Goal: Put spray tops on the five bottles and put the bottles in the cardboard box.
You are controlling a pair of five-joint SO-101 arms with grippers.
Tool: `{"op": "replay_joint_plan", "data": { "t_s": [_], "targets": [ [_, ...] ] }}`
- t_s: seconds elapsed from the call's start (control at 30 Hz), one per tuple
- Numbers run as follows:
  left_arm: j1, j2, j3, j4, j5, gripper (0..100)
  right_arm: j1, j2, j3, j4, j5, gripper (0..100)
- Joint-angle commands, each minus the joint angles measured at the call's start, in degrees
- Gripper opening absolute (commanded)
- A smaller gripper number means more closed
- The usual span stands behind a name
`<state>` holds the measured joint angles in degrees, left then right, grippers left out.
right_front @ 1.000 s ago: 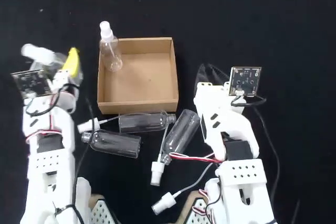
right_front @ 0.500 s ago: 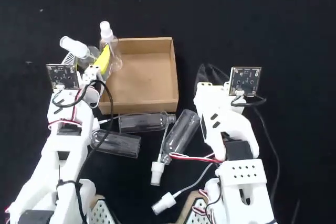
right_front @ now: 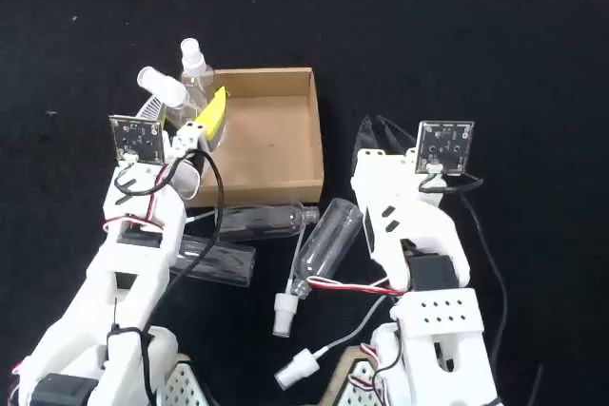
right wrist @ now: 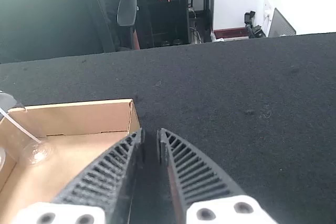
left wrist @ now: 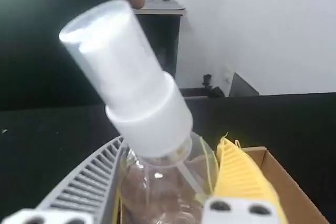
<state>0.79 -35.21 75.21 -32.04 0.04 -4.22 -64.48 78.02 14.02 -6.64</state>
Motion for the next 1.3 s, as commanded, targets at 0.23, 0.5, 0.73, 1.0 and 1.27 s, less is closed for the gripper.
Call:
{"op": "replay_joint_plan", "data": {
  "t_s": [0.23, 0.5, 0.73, 1.0, 1.27],
  "targets": [
    [0.8, 8.2, -8.4, -1.6, -4.2, 3, -0.4, -0.7, -0.4, -2.1, 0.5, 3.6],
    [0.7, 12.4, -9.4, -5.3, -4.9, 3, -0.4, -0.8, -0.4, -2.1, 0.5, 3.6],
    [0.5, 16.9, -10.0, -8.4, -5.0, 3, -0.4, -0.8, -0.4, -2.1, 0.5, 3.6],
    [0.4, 23.1, -10.1, -14.2, -5.1, 3, -0.4, -0.8, -0.4, -2.1, 0.5, 3.6],
    [-0.2, 25.5, -11.6, -14.2, -6.8, 3, -0.4, -0.9, -0.5, -2.1, 0.5, 3.6]
  ]
}}
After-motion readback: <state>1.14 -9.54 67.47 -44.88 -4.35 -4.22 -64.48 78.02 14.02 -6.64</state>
